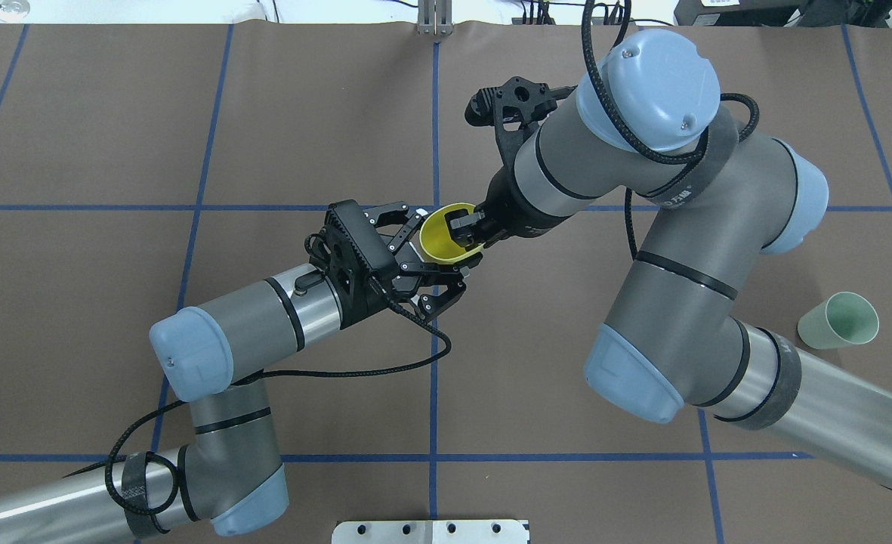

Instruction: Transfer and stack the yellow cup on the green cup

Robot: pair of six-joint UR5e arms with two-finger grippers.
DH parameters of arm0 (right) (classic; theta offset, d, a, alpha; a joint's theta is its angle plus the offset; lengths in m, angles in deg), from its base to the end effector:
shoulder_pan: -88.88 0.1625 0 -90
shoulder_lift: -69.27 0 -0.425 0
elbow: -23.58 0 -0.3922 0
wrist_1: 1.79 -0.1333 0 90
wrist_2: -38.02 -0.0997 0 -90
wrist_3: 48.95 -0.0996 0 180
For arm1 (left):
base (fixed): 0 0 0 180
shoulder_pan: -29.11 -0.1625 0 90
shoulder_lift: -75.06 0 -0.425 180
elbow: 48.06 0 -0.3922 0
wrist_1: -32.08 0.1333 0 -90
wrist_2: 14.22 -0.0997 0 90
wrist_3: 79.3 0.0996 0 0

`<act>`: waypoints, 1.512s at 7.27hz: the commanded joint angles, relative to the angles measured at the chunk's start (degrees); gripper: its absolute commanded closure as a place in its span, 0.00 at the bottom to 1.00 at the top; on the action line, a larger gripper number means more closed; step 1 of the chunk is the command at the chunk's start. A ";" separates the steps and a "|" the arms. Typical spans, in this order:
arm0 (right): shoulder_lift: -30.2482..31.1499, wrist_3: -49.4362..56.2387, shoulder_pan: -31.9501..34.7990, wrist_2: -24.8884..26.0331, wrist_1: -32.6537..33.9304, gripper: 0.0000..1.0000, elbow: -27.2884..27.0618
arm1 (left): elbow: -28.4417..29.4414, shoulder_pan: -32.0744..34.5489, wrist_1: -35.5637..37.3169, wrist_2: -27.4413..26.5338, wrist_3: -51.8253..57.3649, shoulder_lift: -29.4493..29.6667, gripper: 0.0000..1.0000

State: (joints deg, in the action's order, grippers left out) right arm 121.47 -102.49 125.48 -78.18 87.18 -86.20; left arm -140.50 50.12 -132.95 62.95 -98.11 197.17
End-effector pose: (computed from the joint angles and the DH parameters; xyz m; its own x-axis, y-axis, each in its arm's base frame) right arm -0.4276 -0.4288 0.1287 0.4744 -0.3118 0.8232 0.0616 0.9446 0.3223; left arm 0.5109 -0.3627 0.1736 0.4149 0.8293 -0.3742 0.4718 0.1556 0.8679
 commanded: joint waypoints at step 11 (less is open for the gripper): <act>0.71 -0.69 3.47 0.10 0.33 1.00 0.17 | -0.28 0.18 -0.21 -0.09 0.00 -0.12 0.01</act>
State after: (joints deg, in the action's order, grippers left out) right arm 121.94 -103.20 127.50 -77.91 87.36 -86.12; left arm -140.71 50.30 -133.12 62.86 -98.11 197.14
